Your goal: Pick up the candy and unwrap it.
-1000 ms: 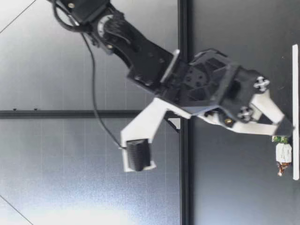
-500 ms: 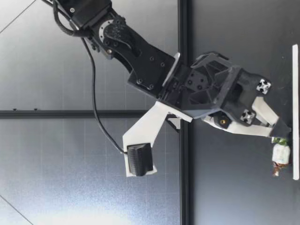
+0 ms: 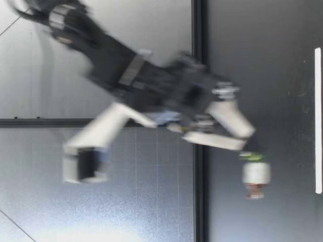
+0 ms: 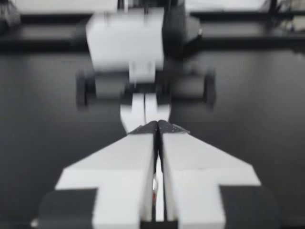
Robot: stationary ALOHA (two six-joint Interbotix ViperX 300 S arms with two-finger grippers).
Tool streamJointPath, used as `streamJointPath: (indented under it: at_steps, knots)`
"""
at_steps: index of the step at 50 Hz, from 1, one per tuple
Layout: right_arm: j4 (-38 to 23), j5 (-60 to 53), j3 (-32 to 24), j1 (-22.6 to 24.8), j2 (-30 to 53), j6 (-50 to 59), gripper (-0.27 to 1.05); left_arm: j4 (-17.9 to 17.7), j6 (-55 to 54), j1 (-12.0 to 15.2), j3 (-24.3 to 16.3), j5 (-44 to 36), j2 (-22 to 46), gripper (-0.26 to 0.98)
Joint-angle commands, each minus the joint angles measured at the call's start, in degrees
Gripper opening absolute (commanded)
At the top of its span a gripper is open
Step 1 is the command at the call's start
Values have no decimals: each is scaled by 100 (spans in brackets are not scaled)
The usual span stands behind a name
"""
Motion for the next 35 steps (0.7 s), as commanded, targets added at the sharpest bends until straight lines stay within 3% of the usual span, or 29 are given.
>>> streamJointPath:
  at_steps: [1,14,25,35]
  knots:
    - [0,141,-26,26,-536,0,-22,-9,-9,44,-281,-70,272,6]
    - [0,290,220,26,-1204,-26,-22,-9,44,53,-782,-264,1195,43]
    - [18,299,352,18,-1652,26,-22,-9,703,44,-1187,-782,2039,45]
    - [18,299,396,26,-1890,44,-22,0,1257,44,-1301,-879,2188,45]
